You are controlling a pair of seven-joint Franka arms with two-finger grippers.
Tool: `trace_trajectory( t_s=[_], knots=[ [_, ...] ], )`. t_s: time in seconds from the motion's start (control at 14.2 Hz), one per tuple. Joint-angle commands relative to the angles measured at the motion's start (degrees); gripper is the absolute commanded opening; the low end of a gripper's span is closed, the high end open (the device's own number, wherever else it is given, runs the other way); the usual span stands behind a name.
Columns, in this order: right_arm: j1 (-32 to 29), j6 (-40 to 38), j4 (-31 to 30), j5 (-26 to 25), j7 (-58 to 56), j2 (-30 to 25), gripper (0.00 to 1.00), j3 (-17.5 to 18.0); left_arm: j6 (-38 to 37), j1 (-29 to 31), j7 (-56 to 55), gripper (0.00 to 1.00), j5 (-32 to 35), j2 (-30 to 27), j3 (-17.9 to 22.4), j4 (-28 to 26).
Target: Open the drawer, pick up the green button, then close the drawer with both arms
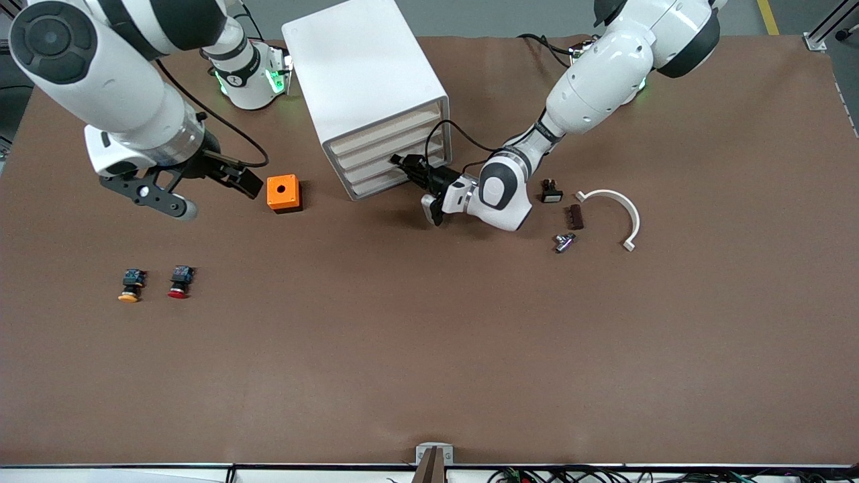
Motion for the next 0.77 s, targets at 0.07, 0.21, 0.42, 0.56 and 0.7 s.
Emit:
trace_trajectory(
  t_s=[0.07,0.21,0.42,0.56,0.7],
  knots=[
    [3.8,1.5,-0.6,1.0,7.6,-0.4,1.00,-0.4,0.5,0.3,-1.9,0.00,-0.9,0.2,1.3,1.3],
    [5.7,2.5,-0.6,1.0,10.7,0.4,1.00,-0.4,0.5,0.7,-2.5,0.00,-0.9,0.3,2.2,2.6],
    [8.5,5.0,-1.6,1.3,16.2,1.2,1.00,-0.4,0.4,1.1,-2.4,0.00,-0.7,0.4,3.6,3.1],
    [10.6,8.9,-4.4,1.6,20.0,1.3,1.00,-0.4,0.1,1.4,-2.6,0.00,-0.5,1.2,6.0,4.9],
    [12.6,13.0,-7.3,2.4,23.7,1.3,1.00,-0.4,0.0,1.5,-2.6,0.00,-0.3,2.3,6.7,6.6]
  ],
)
